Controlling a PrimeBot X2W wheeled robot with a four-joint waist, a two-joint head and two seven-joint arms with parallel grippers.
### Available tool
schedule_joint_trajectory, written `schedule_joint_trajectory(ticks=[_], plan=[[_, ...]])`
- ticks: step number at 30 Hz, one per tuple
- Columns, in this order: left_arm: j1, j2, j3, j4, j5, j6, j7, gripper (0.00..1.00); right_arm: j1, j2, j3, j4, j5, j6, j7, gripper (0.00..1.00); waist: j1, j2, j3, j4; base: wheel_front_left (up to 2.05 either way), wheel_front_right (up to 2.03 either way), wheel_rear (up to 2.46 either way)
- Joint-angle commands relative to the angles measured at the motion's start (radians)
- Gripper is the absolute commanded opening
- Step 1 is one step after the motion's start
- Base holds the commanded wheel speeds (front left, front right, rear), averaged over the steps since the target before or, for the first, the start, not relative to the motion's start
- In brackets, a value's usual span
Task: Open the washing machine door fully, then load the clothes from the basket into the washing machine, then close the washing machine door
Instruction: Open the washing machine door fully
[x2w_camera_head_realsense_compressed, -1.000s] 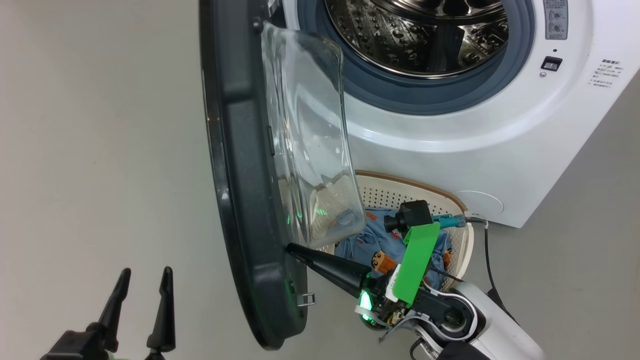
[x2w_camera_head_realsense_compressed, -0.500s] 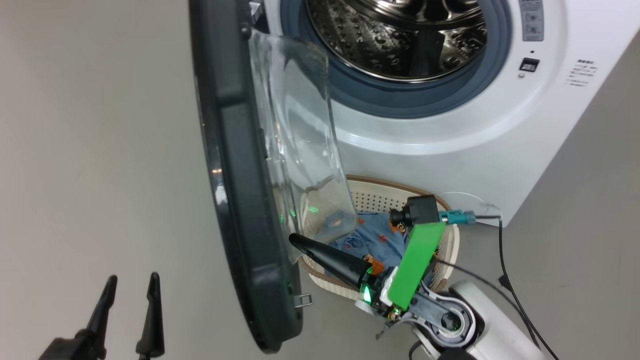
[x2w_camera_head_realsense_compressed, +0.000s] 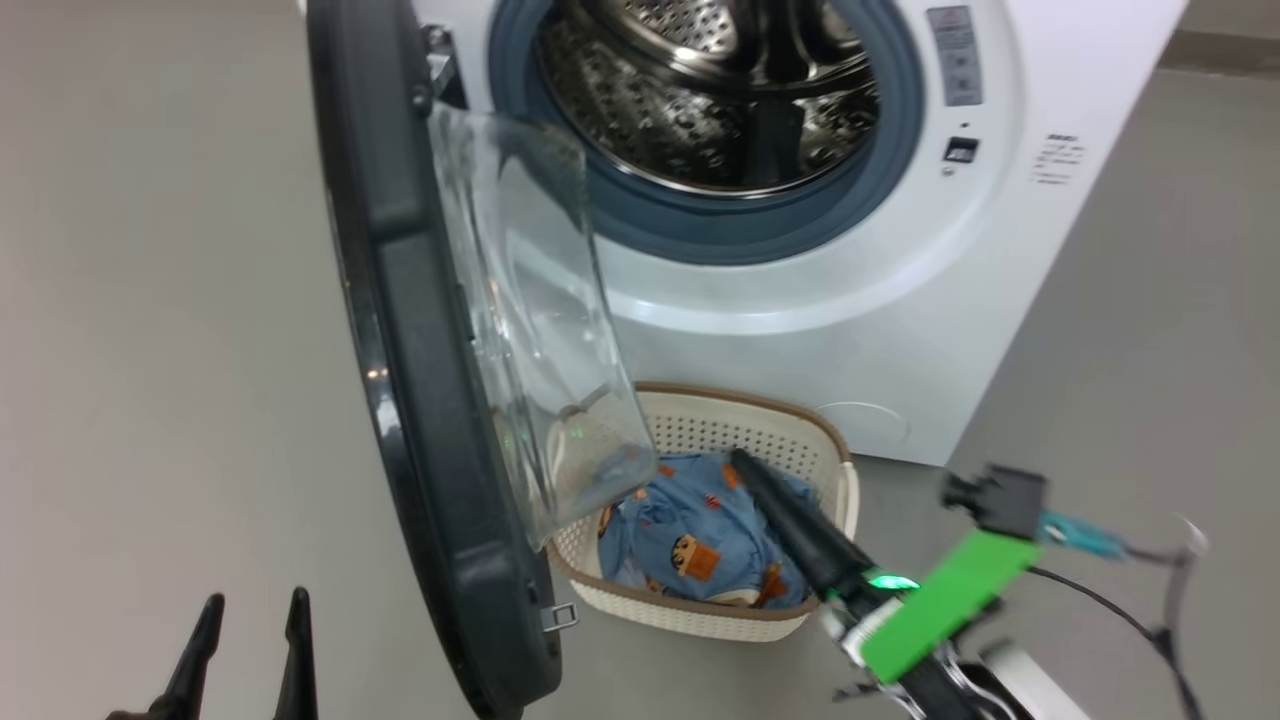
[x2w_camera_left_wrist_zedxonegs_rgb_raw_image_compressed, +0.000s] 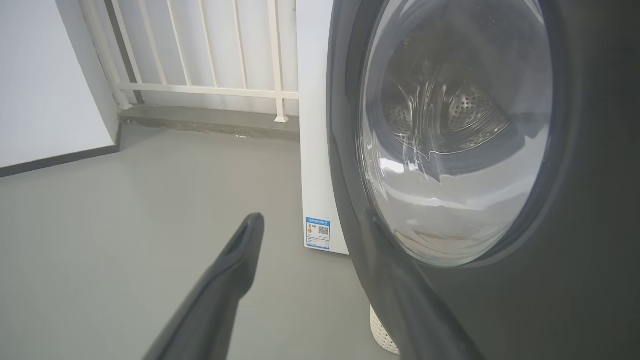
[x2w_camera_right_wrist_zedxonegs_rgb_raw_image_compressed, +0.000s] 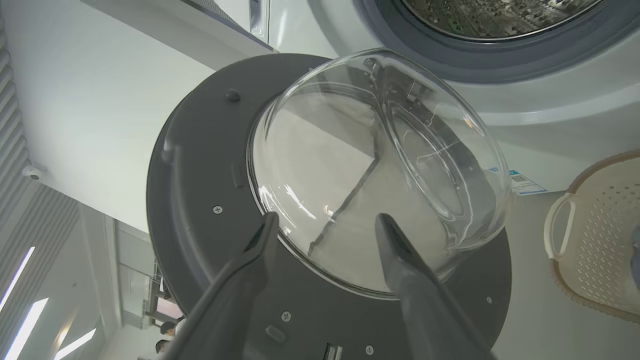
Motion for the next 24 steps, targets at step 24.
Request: schedule_joint_trajectory(ticks=[24], plan=[[0.028,0.012,0.113,-0.031,0.020,-0.020,-0.006,1.00,0.332,-0.007,-0.371,-0.063,-0.751,0.007,-0.275,1.00,0.0000,0.0000,-0.042,-0.166,0.00,0.00,0.00]])
